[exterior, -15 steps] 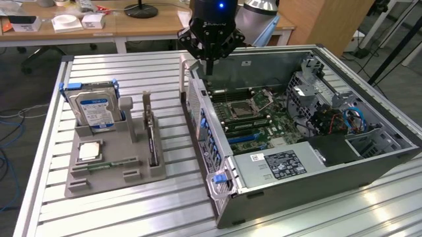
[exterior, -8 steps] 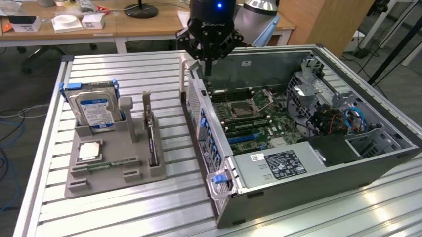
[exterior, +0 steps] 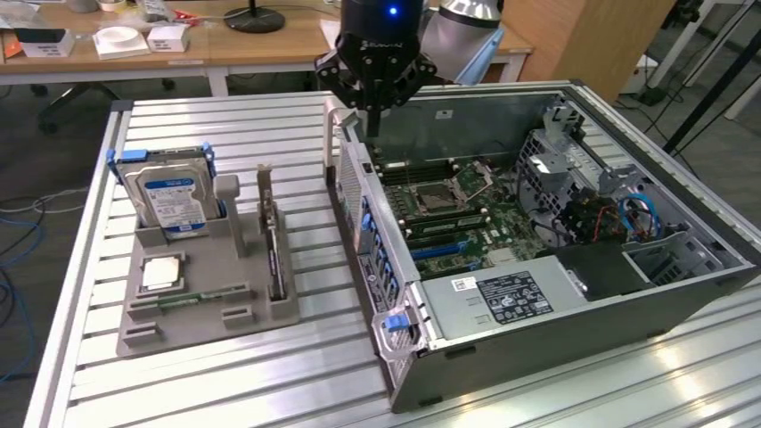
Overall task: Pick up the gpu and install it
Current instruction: 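Reach for the gpu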
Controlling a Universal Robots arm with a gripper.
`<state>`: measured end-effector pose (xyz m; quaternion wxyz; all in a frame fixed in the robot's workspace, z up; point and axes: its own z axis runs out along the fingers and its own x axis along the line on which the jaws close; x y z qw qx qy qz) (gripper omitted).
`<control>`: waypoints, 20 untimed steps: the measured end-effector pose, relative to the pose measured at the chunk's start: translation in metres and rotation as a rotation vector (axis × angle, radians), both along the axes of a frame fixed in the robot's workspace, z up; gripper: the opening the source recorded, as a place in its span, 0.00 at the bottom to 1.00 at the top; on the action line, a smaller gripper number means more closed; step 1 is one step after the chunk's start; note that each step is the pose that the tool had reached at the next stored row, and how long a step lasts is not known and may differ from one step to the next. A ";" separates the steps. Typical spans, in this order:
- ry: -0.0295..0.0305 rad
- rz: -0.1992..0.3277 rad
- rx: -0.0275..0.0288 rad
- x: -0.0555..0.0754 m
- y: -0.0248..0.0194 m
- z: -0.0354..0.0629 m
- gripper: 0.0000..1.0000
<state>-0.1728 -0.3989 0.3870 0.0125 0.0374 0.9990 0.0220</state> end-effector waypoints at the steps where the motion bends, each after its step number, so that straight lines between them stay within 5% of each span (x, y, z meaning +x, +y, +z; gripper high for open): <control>1: 0.0001 0.000 0.0000 0.000 0.0000 0.0000 0.11; 20: 0.0000 0.000 0.0000 -0.006 0.0000 -0.0013 0.11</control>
